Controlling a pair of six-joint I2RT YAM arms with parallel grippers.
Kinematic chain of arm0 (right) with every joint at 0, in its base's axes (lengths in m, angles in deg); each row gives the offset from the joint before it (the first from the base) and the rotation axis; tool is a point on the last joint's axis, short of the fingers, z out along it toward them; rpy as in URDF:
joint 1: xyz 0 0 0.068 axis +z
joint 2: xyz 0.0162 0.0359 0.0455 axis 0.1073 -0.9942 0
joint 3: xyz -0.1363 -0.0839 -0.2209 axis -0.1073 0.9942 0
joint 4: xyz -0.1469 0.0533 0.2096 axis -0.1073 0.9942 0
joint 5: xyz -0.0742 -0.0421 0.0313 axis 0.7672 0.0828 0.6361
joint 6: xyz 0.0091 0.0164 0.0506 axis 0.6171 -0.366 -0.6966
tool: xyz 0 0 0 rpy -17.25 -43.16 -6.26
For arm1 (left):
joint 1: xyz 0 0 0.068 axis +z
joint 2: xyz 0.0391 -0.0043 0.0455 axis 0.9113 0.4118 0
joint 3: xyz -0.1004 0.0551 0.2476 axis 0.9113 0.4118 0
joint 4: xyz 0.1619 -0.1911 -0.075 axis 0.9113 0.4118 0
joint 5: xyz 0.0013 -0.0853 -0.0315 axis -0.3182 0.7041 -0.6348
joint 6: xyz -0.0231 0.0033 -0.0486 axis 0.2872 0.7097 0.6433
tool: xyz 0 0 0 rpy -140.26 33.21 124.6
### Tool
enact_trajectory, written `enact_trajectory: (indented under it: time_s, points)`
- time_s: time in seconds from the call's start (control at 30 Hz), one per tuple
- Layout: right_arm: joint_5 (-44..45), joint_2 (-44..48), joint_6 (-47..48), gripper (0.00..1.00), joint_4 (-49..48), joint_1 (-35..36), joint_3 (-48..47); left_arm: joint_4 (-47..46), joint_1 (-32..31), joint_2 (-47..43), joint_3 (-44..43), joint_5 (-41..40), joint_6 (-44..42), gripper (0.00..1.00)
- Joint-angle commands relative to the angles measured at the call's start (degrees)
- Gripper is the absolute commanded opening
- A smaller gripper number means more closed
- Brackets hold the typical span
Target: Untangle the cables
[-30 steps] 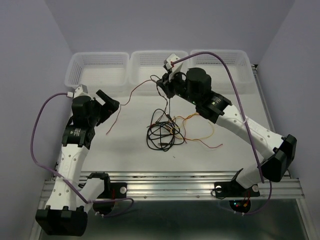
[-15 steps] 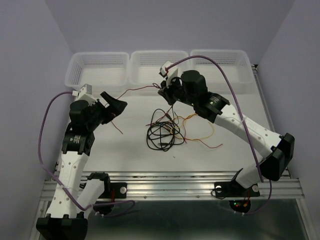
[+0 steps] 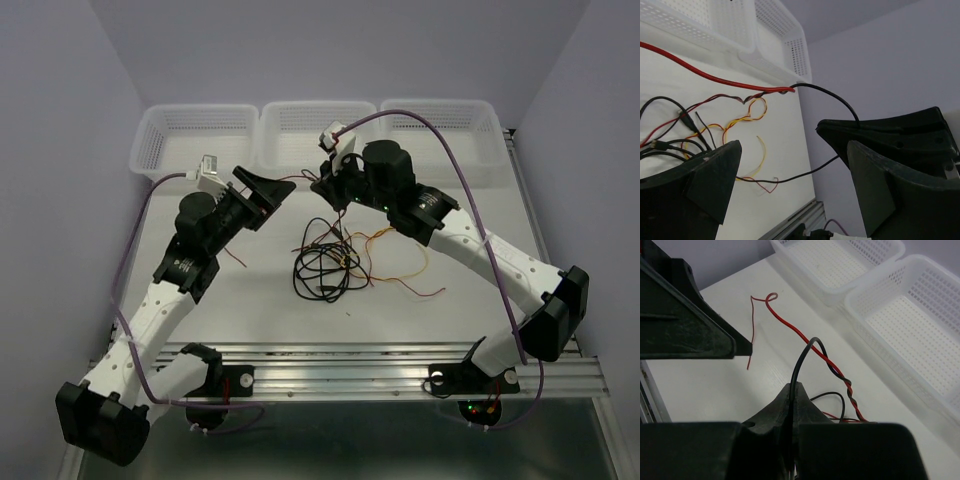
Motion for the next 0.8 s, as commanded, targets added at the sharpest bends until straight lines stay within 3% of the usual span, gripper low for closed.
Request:
enact_trajectory:
  time_s: [0.0, 0.13, 0.4, 0.53, 0.77]
  points:
    - [-1.7, 0.4, -1.9, 0.01, -5.0, 0.5, 0.5, -6.8, -5.5, 3.4, -2.5, -10.3, 7.2, 0.99]
    - [-2.7, 1.1, -2.5, 0.01, -5.2, 0.5, 1.4, -9.1, -8.5, 5.4, -2.9, -18.5, 10.6, 0.98]
    - [-1.5, 2.8, -3.0, 0.01, -4.5, 0.5, 3.8, -9.4, -9.7, 7.2, -4.7, -22.7, 10.5, 0.94]
    - [-2.0, 3.7, -3.4, 0.01, -4.6, 0.5, 4.2, -10.2, -9.7, 8.9, -5.1, -23.5, 10.9, 0.93]
    - [-2.5, 5.0, -3.9, 0.01, -5.5, 0.5, 4.5, -11.6, -9.8, 13.9, -6.6, -20.2, 11.7, 0.81]
